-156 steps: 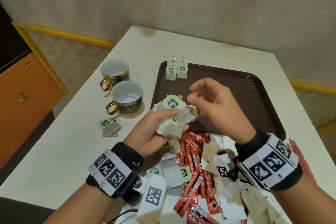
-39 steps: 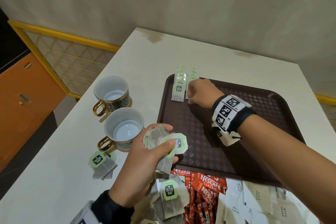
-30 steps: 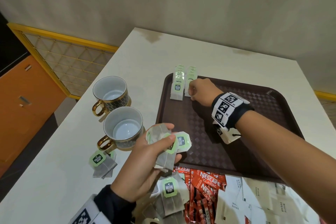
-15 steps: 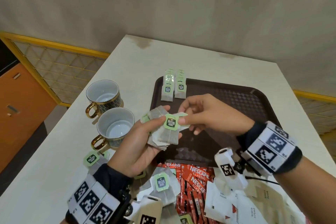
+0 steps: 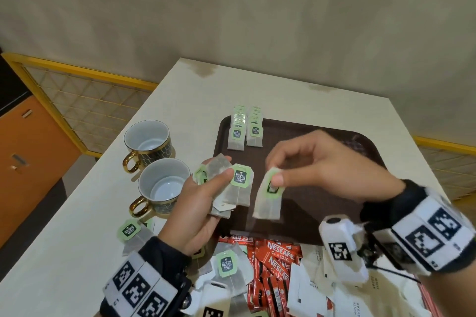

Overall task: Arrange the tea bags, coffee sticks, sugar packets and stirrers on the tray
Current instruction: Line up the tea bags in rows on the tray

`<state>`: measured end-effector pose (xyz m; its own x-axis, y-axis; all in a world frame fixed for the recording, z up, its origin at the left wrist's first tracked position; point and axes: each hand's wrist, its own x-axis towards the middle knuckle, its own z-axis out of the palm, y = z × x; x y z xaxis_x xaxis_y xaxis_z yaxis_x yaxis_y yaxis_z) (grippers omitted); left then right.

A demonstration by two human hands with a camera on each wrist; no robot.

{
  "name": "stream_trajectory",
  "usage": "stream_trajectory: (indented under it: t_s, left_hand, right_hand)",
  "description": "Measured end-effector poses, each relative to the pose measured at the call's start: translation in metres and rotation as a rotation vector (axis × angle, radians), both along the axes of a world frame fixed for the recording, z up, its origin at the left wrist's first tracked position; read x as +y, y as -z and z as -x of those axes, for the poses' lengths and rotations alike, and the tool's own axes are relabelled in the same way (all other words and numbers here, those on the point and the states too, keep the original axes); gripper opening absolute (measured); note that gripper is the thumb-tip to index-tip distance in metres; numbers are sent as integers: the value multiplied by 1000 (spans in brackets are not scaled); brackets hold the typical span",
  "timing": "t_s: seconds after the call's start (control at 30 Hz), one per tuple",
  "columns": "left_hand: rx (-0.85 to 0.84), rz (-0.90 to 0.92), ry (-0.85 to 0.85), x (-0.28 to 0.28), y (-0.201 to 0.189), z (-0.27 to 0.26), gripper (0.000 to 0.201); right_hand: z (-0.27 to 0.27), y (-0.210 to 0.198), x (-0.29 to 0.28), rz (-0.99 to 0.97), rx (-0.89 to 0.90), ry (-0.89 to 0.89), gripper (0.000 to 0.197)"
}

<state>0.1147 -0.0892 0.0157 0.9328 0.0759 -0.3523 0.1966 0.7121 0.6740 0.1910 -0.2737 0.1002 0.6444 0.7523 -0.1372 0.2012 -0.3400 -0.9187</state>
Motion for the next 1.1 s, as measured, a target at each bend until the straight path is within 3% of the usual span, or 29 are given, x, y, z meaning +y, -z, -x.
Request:
stream_trajectory:
  t_s: [0.13, 0.27, 0.47, 0.7, 1.1]
  left_hand:
    - [-31, -103, -1, -3, 1, -1, 32]
    - [-4, -206, -8, -5, 6, -2, 33]
    - [25, -316, -150, 3, 13, -2, 25]
    - [-4, -419, -114, -3, 7, 3, 15]
    - [41, -435, -143, -2, 14, 5, 20]
  right_hand:
    - [-3, 33, 18, -2, -91, 147, 3]
    - [-11, 47, 25, 91, -97, 90, 5]
    - [-75, 54, 21, 154, -58, 295, 1]
    - [-153, 95, 42, 500, -222, 263, 8]
    - [-171, 79, 57, 590, -392, 160, 8]
